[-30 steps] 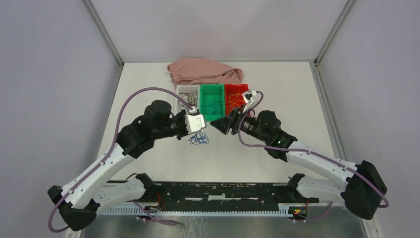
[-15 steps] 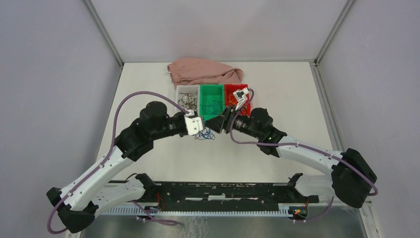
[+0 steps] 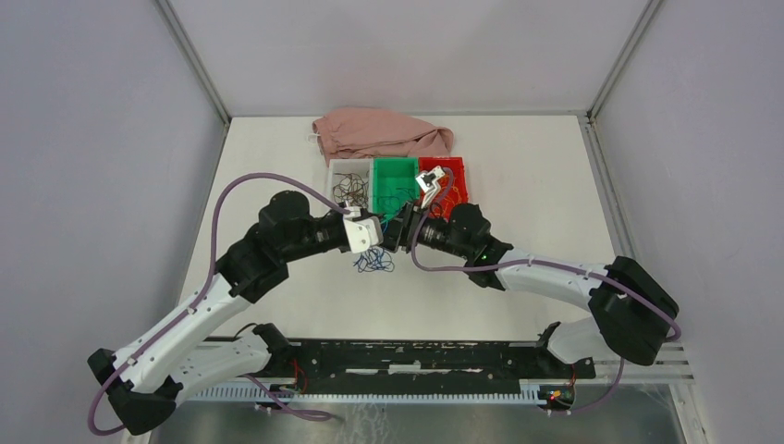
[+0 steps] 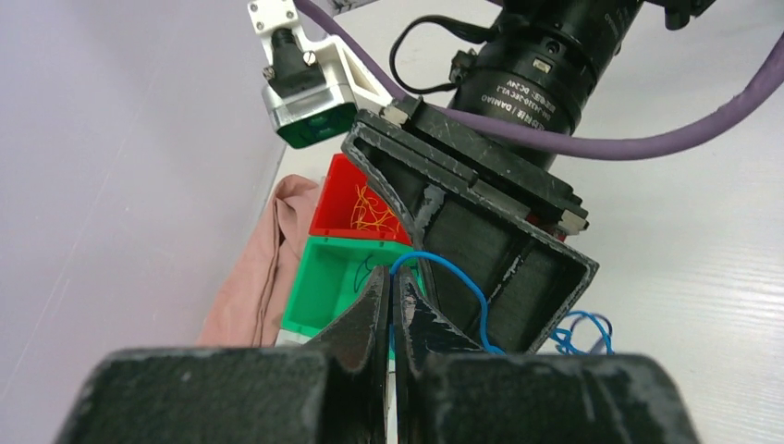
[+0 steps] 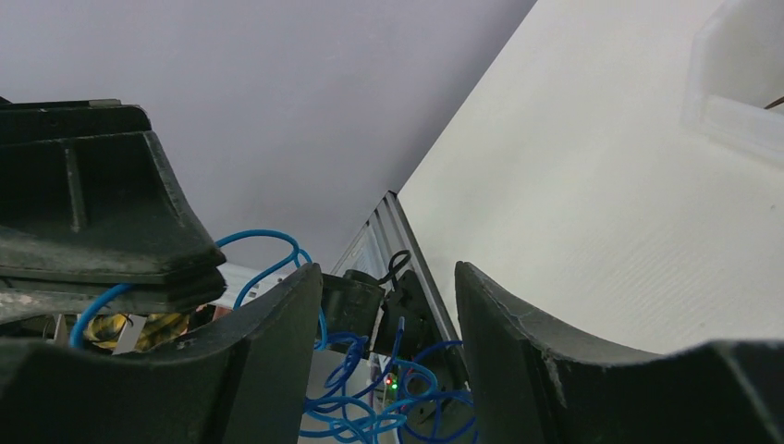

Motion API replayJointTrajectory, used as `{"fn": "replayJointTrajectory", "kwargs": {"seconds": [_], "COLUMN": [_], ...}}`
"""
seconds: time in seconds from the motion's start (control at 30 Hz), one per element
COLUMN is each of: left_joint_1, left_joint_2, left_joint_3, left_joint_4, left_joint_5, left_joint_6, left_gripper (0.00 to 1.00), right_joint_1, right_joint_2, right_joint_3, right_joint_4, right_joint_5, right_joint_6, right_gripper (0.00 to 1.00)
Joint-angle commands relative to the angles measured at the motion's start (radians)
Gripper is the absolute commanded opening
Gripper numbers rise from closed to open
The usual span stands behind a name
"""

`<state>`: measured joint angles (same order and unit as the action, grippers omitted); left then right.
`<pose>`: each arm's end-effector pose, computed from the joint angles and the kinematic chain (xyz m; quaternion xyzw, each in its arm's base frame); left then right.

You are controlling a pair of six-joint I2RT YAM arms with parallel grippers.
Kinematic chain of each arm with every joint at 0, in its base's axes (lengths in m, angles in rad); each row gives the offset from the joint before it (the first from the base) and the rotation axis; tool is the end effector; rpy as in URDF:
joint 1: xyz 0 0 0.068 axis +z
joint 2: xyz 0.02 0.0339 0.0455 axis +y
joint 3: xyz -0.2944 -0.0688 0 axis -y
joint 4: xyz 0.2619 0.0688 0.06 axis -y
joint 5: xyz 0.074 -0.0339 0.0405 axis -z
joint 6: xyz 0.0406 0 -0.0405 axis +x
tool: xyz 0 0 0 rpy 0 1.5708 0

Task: Untangle the cables
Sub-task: Untie the cable.

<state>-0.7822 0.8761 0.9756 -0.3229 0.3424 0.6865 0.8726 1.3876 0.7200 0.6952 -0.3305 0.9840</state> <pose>0.1292 -0.1476 0.4005 0.5949 0.5004 -0.1624 0.6077 0.1966 0.2548 0.2911 -0.0794 0.6933 0.6348 0.3318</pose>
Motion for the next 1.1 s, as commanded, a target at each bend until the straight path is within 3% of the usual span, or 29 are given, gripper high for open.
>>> {"fn": "replayJointTrajectory", "kwargs": {"seconds": [0.0,0.27,0.6,0.87,1.07], "left_joint_1": [-0.006,-0.008,-0.009,-0.009,-0.014], "left_joint_2": [-0.030,-0.062,-0.056,-0.101,-0.103], "left_joint_3": [-0.015,-0.048,0.031,-0.022,-0.072], "left_joint_4": [0.113,0.234,0.282,0.198,0.199], "left_joint_5": [-0.001,-0.048,-0.054,-0.056,-0.154], "left_joint_6": [0.003,0.061,0.048,0.092,0.039], "left_gripper": [0.03,0.03,0.03,0.03,0.03], "right_joint_1": [0.011,0.018,0.029,0.028,0.028], "right_joint_2": [0.017,0.029,-0.008,-0.315,-0.460], "right_joint_3": [0.042,-0.012,-0.086,-0.034,-0.016], "right_joint_4": [0.122,0.102,-0.135,-0.479,-0.543], "right_joint_5": [-0.031,-0.027,0.089,0.258,0.301], "right_joint_6": [0.039,0.037,-0.099,-0.279,-0.315], "right_gripper": [0.61,0.59,0.53,0.62,0.66]}}
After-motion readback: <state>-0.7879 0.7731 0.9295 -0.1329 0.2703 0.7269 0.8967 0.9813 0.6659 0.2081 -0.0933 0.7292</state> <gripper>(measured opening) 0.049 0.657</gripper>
